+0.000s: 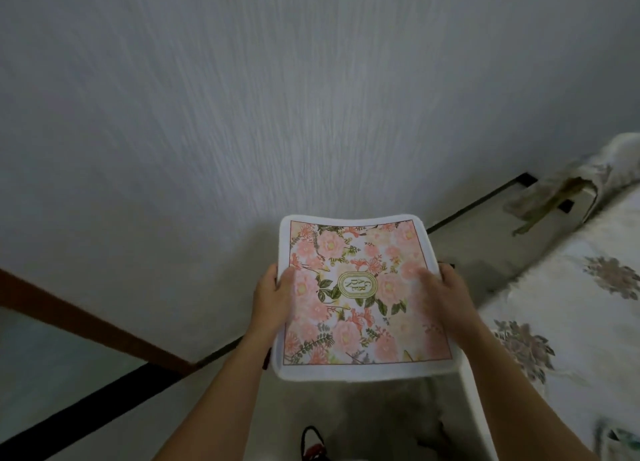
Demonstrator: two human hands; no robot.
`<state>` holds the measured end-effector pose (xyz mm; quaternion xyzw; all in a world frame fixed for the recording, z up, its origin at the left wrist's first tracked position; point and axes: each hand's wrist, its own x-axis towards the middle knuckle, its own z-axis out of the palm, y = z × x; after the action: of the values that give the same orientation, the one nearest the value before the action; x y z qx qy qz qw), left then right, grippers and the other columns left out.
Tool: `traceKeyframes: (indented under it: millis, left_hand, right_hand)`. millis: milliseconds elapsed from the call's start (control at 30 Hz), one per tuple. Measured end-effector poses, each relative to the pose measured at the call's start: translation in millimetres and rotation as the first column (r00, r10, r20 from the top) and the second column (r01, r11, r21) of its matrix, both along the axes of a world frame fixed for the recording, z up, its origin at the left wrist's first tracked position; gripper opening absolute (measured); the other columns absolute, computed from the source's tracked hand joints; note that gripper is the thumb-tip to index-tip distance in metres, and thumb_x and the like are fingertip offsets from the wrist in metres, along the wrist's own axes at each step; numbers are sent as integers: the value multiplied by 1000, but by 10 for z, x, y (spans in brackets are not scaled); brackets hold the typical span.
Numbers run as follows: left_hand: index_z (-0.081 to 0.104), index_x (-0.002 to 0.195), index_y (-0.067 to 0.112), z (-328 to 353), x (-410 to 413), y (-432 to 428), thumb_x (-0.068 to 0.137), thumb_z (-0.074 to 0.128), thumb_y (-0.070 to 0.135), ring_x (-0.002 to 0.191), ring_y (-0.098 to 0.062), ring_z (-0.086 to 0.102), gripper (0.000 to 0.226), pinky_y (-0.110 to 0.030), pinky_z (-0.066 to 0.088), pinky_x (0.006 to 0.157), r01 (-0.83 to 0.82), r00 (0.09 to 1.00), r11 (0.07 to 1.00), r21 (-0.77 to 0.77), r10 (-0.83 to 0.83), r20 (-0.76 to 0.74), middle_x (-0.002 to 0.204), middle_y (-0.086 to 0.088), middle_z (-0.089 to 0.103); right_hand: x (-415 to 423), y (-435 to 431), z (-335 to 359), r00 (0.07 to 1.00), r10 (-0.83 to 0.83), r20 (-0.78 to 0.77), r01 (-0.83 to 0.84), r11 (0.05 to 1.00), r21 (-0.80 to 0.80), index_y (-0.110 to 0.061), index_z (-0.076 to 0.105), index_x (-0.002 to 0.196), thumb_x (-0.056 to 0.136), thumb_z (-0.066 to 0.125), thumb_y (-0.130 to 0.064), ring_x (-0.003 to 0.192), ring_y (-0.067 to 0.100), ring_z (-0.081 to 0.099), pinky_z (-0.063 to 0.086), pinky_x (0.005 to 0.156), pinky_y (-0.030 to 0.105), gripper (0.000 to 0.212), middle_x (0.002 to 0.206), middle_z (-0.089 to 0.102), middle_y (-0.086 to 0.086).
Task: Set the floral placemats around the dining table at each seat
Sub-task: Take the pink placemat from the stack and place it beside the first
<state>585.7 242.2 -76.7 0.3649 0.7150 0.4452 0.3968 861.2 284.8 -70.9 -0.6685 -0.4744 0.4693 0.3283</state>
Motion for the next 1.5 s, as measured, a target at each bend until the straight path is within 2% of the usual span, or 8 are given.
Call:
traceKeyframes:
  millis: [267,467,600,667,1067,1233,1367,1500]
  left_hand:
    - [60,96,25,-5,151,787,102,48,33,81,-20,73,15,-40,61,69,163,985,987,2,-163,56,92,0,72]
    - [60,94,25,-33,401,1390,102,48,34,80,-20,73,17,-39,61,68,255,966,967,-24,-254,50,91,-1,73]
    - [60,97,21,-75,613,2006,102,48,31,71,-13,71,17,-19,49,50,338,941,941,-6,-338,-6,84,3,71]
    - [61,99,23,-75,802,2376,102,48,31,63,-3,69,15,-14,47,45,385,923,923,-3,-385,-2,85,4,72]
    - [63,101,24,-103,2136,4331,101,51,33,77,-17,74,15,-33,60,63,610,792,792,-19,-610,20,91,-2,75]
    - [60,94,31,-80,2654,4721,101,50,32,74,-9,72,12,-23,54,56,668,744,744,4,-668,22,90,2,73]
    - [62,98,31,-92,3029,5052,100,51,36,80,-16,74,12,-35,61,66,720,694,694,16,-720,25,93,1,74]
    - [63,101,30,-103,3410,5415,100,51,37,81,-14,73,13,-33,60,67,751,660,660,29,-751,25,93,3,74]
  right_hand:
    - [220,342,12,978,-210,-15,209,978,-26,-12,61,111,99,56,-36,84,25,74,62,75,46,27,97,73,8]
    - [450,726,-117,945,-326,-18,325,945,-22,-12,60,112,98,56,-34,87,32,72,61,78,51,26,100,72,11]
    - [646,1097,-242,918,-396,-16,396,918,-10,-14,57,114,98,56,-37,86,22,69,57,66,36,27,102,69,6]
    - [813,1362,-315,894,-446,-41,445,895,-15,-15,56,116,98,57,-38,88,23,70,60,71,40,29,104,69,5]
    - [1907,2565,-271,779,-627,-22,626,779,-28,-18,54,116,101,51,-34,89,20,69,57,67,34,22,104,68,1]
    - [2324,2762,-213,724,-689,-18,689,725,-14,-16,59,115,100,52,-33,91,22,71,61,74,43,24,105,71,4]
    - [2604,2922,-180,675,-738,-14,738,675,0,-15,60,114,100,52,-30,90,21,71,60,74,41,22,104,71,4]
    - [2876,3156,-153,632,-775,-27,775,632,13,-15,59,113,101,52,-29,88,20,71,60,70,38,20,102,71,3]
